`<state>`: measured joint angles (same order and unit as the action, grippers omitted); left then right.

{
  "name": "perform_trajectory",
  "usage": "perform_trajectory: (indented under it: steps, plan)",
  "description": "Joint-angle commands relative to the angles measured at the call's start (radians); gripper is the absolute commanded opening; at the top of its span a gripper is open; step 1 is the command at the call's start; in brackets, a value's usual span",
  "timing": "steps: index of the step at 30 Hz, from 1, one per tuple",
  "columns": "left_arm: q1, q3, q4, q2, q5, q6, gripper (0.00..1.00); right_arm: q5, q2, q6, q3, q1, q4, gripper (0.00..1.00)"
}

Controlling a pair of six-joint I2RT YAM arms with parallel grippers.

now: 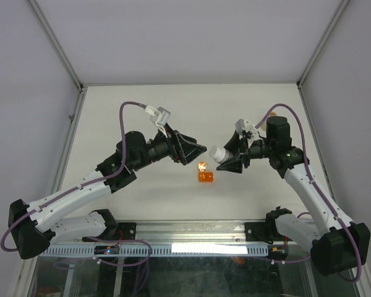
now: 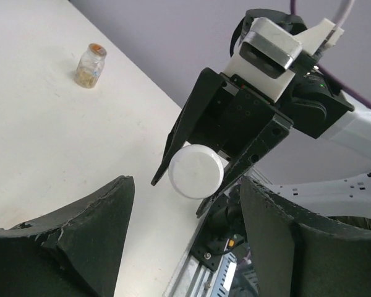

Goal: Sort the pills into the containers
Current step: Screw the lid of the pill bottle onto the pill bottle.

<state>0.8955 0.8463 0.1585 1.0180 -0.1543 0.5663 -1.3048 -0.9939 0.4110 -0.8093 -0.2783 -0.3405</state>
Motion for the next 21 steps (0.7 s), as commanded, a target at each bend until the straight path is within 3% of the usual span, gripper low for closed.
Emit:
perform_trajectory:
  steps: [1,11,14,21]
  plan:
    - [0.034,0.088,-0.147,0.041,0.082,0.003,0.7,0.003,-0.005,0.017,-0.04,0.005,0.028,0.0]
    - [0.064,0.173,-0.136,0.143,0.016,-0.01,0.7,0.008,-0.008,0.017,-0.04,0.004,0.026,0.0]
    - [0.068,0.182,-0.117,0.16,-0.016,-0.007,0.62,0.007,-0.006,0.017,-0.041,0.006,0.025,0.0]
    - [0.077,0.191,-0.114,0.166,-0.023,-0.007,0.58,0.006,-0.003,0.015,-0.04,0.005,0.023,0.0]
